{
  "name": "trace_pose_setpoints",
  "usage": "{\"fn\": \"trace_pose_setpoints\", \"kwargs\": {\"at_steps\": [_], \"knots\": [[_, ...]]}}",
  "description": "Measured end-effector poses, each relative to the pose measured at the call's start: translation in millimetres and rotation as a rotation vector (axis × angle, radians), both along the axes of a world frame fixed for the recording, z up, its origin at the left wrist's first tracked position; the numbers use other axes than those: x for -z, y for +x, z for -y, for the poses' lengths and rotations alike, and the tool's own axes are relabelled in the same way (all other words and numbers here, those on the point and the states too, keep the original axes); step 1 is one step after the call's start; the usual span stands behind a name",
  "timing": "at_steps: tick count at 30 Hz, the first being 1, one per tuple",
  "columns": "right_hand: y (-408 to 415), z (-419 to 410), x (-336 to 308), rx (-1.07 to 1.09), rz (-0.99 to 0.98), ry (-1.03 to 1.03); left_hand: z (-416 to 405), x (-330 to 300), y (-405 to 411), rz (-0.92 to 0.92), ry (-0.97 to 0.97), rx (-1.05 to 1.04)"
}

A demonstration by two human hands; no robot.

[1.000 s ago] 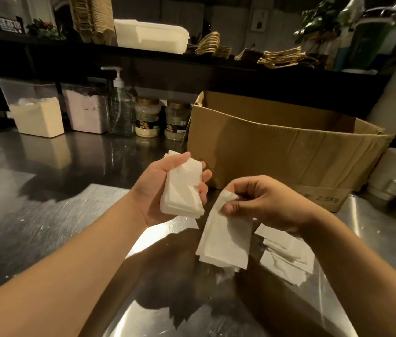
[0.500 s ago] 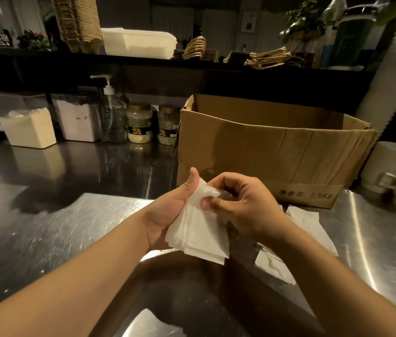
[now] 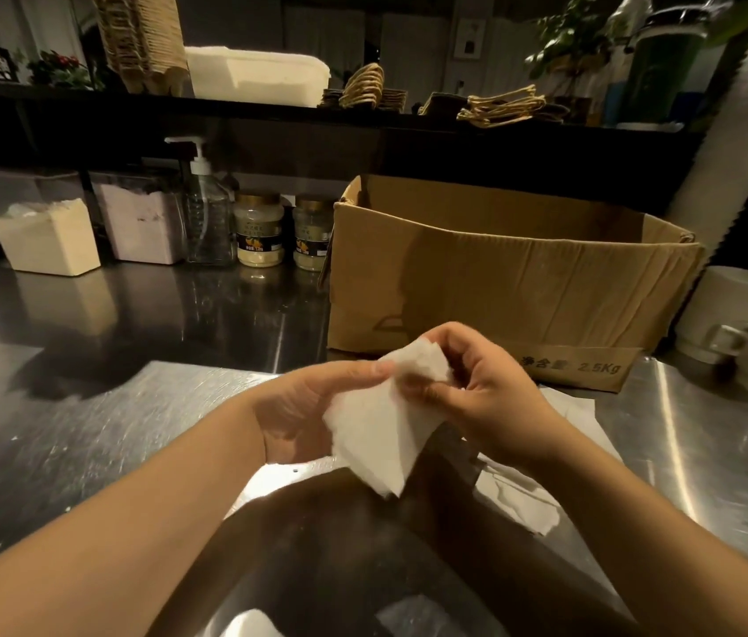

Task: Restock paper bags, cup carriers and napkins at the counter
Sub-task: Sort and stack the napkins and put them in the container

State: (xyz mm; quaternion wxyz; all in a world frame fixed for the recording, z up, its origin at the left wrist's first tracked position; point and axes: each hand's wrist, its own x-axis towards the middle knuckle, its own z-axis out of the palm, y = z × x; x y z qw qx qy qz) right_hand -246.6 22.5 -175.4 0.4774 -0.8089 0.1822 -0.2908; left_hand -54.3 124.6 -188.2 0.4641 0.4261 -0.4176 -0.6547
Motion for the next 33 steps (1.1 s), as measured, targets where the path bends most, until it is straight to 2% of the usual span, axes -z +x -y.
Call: {"fn": "trace_pose_setpoints", "kwargs": {"at_steps": [3, 7, 11, 15, 17, 19, 21, 24, 26, 28, 30, 33], "knots": [[4, 2, 11, 0.213, 0.146, 0.151, 5, 2, 0, 0.25, -0.138, -0.159], [0, 11, 18, 0.107, 0.121, 0.26, 15, 12, 0, 0.616, -0.209, -0.478], [-11, 21, 21, 0.086, -0.189, -0.069, 15, 20, 5, 0.762, -0.157, -0.405], [-8, 18, 16, 0.128, -0.429, -0.294, 17, 21, 2, 0.926, -0.13, -0.319], [-6, 19, 13, 0.179, -0.525, -0.472, 16, 20, 3, 0.934, -0.164, -0.362], [-6, 18, 9, 0.211, -0.537, -0.517, 14, 18, 1, 0.828, -0.226, -0.426], [-7, 14, 7, 0.176, -0.425, -0.379, 14, 15, -2, 0.623, -0.322, -0.496], [-4, 8, 12, 0.061, -0.084, 0.025, 15, 14, -5, 0.36, -0.365, -0.51], [-2, 9, 18, 0.042, 0.103, 0.253, 14, 16, -9, 0.398, -0.293, -0.403], [-1, 9, 20, 0.044, 0.176, 0.329, 13, 17, -11, 0.539, -0.207, -0.356], [-3, 14, 21, 0.047, 0.168, 0.296, 15, 14, -6, 0.634, -0.197, -0.448], [-7, 21, 25, 0.033, 0.021, 0.281, 15, 16, 5, 0.585, -0.256, -0.519]]}}
